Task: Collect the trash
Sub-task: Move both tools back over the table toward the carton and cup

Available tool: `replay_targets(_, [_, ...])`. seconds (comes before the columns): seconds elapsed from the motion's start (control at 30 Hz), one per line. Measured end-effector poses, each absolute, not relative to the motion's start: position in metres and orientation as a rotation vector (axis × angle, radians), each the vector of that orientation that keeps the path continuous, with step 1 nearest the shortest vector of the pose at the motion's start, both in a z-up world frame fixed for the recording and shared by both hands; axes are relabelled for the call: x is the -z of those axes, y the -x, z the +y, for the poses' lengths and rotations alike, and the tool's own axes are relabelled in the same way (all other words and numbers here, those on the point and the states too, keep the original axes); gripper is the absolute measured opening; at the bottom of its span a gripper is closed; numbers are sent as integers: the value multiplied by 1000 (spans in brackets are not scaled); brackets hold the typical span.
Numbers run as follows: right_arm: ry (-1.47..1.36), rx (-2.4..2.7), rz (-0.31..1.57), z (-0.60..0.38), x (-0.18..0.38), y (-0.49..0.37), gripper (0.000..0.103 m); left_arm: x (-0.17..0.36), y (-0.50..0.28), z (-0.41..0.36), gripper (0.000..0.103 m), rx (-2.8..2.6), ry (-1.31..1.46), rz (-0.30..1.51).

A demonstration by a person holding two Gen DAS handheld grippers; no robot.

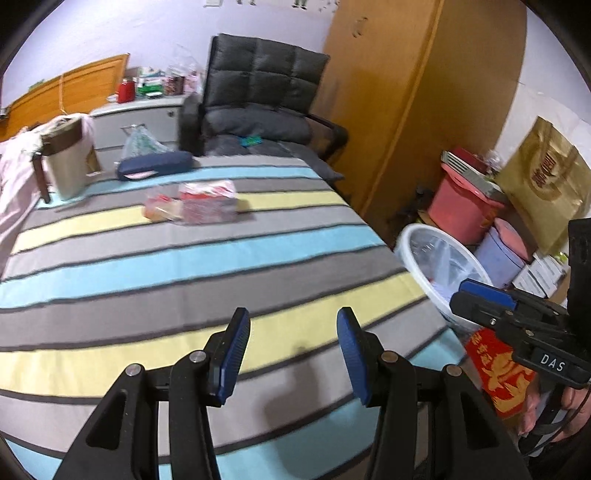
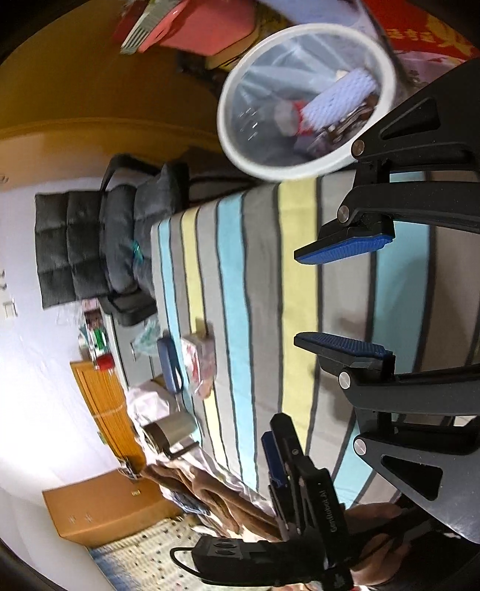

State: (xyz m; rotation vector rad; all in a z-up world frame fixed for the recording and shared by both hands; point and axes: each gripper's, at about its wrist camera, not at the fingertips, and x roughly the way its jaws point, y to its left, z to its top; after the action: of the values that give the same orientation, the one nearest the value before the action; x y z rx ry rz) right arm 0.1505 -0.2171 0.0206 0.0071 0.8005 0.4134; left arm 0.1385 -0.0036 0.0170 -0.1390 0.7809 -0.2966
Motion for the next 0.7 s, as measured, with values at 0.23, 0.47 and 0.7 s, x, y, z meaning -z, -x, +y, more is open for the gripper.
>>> replay_targets(0.23, [52, -483, 799, -186, -22, -171, 61, -24, -152, 39, 51, 215, 165, 770])
replay_targets(0.47, [91, -524, 824, -162, -18, -204, 61, -20, -172, 68, 51, 162, 167, 774])
replay_targets(0.7, [110, -574, 876, -137, -2, -245, 61, -9, -193, 91, 51, 138, 206, 780])
